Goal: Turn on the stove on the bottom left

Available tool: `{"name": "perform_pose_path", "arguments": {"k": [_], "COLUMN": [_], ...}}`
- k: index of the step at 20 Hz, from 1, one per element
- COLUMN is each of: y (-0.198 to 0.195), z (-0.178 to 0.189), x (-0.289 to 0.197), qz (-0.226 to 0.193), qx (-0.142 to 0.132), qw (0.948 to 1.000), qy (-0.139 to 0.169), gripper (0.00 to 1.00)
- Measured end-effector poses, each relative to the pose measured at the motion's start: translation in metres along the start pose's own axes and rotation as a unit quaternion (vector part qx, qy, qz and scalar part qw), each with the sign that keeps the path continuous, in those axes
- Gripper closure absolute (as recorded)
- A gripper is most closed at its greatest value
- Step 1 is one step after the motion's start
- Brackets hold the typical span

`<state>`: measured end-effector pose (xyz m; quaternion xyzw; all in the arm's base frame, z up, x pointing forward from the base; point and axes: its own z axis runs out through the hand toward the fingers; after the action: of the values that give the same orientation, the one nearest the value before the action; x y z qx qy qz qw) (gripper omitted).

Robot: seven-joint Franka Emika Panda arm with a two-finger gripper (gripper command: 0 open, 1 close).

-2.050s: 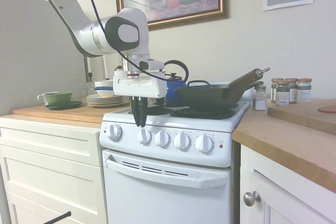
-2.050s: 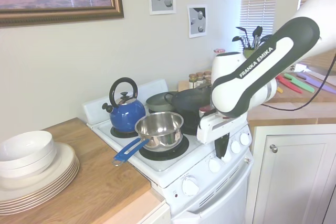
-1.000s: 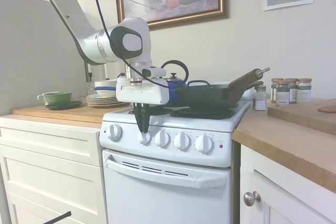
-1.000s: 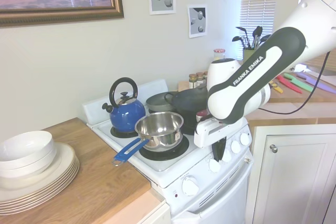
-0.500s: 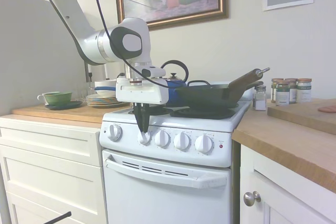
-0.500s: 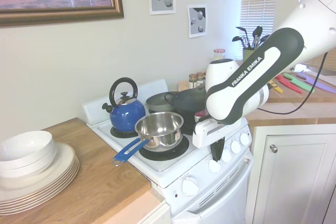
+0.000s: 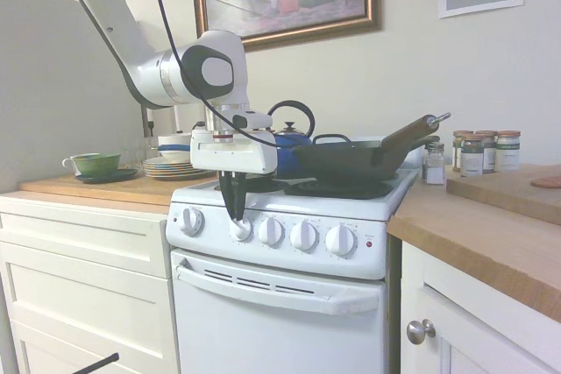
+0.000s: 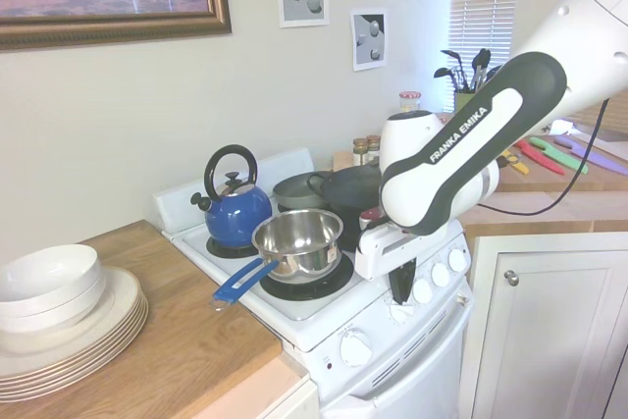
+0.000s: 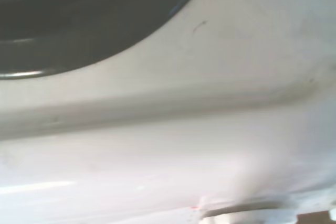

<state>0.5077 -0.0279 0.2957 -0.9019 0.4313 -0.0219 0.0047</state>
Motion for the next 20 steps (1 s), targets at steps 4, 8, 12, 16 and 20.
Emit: {"name": "perform_pose_path", "arguments": {"k": [4,8,12,16,20], "y": [-0.001,-0.002,-0.006,-0.007,-0.011], "z": [0.005,0.006,0.010,0.016,0.021], "x": [-0.001,-0.002,-0.006,-0.008,-0.014], "qz": [0.003,0.001,0.000,0.006,0.010], "qx": [-0.001,0.000,-0.001,-0.009,-0.024], "qw": [1.0000,1.0000,1.0000,0.9999,0.9996], "qy": [-0.005,-0.005,-0.006,-0.005,0.010], "gripper": [1.00,1.00,1.00,1.00,1.00]}}
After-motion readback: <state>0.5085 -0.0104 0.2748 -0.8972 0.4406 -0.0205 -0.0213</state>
